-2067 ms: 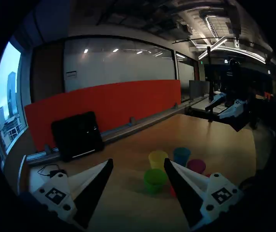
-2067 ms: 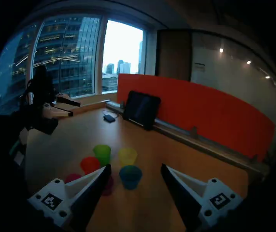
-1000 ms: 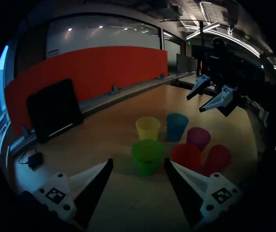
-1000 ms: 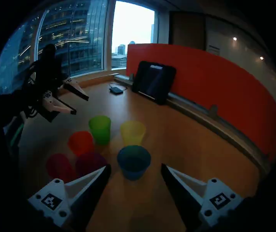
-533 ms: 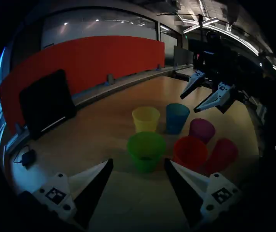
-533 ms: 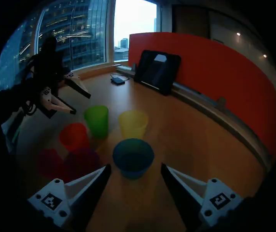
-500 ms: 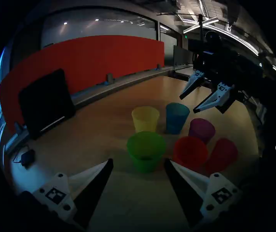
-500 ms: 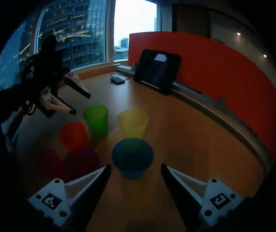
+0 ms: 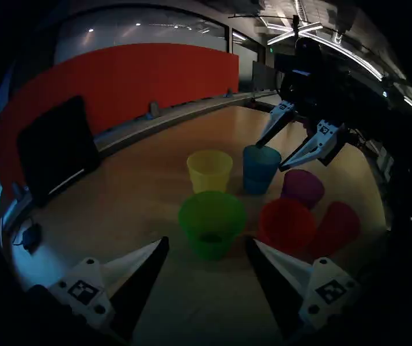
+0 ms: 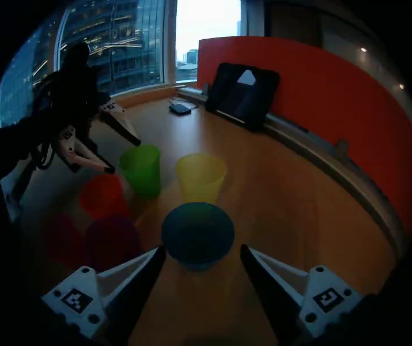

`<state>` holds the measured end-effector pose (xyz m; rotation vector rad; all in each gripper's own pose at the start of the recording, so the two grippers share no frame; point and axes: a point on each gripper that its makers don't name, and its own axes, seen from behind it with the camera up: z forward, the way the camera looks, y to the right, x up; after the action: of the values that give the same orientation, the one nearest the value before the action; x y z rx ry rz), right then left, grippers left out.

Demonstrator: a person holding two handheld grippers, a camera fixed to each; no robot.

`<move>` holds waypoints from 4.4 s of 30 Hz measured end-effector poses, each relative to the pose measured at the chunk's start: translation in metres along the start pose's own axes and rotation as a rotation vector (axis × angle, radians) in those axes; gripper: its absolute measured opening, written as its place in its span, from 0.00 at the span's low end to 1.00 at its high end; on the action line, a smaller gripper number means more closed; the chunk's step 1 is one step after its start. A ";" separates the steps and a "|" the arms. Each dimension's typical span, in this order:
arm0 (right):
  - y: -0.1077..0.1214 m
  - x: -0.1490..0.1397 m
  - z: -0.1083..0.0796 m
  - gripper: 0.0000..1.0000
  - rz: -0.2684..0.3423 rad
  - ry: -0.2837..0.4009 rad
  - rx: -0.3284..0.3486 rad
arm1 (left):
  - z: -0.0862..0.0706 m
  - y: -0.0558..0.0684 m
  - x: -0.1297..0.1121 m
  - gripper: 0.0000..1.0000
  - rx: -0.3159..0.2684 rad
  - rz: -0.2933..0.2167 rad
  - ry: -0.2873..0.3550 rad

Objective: Pour water

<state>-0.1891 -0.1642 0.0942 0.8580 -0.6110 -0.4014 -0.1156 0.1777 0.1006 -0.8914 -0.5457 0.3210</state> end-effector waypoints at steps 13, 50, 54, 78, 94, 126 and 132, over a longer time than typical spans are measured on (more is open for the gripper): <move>-0.001 0.004 0.018 1.00 -0.027 -0.020 0.019 | 0.021 0.002 0.001 0.98 -0.027 0.018 -0.018; 0.004 0.006 0.024 0.91 -0.023 -0.014 0.002 | 0.024 0.002 0.016 0.86 -0.032 -0.028 0.008; 0.006 0.006 0.019 0.91 -0.026 -0.012 -0.012 | 0.017 0.002 0.021 0.86 -0.025 -0.032 0.024; -0.019 0.070 -0.065 0.91 -0.034 0.168 -0.083 | -0.061 0.015 0.082 0.86 0.063 -0.039 0.204; -0.051 0.120 -0.107 0.91 0.003 0.376 -0.098 | -0.106 0.029 0.110 0.86 0.094 -0.023 0.312; -0.089 0.182 -0.147 0.91 0.023 0.624 -0.125 | -0.169 0.062 0.170 0.86 0.110 0.019 0.525; -0.092 0.185 -0.150 0.91 0.016 0.628 -0.121 | -0.172 0.067 0.174 0.86 0.099 0.011 0.547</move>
<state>0.0406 -0.2359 0.0075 0.8065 -0.0124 -0.1354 0.1228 0.1899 0.0140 -0.8422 -0.0188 0.1023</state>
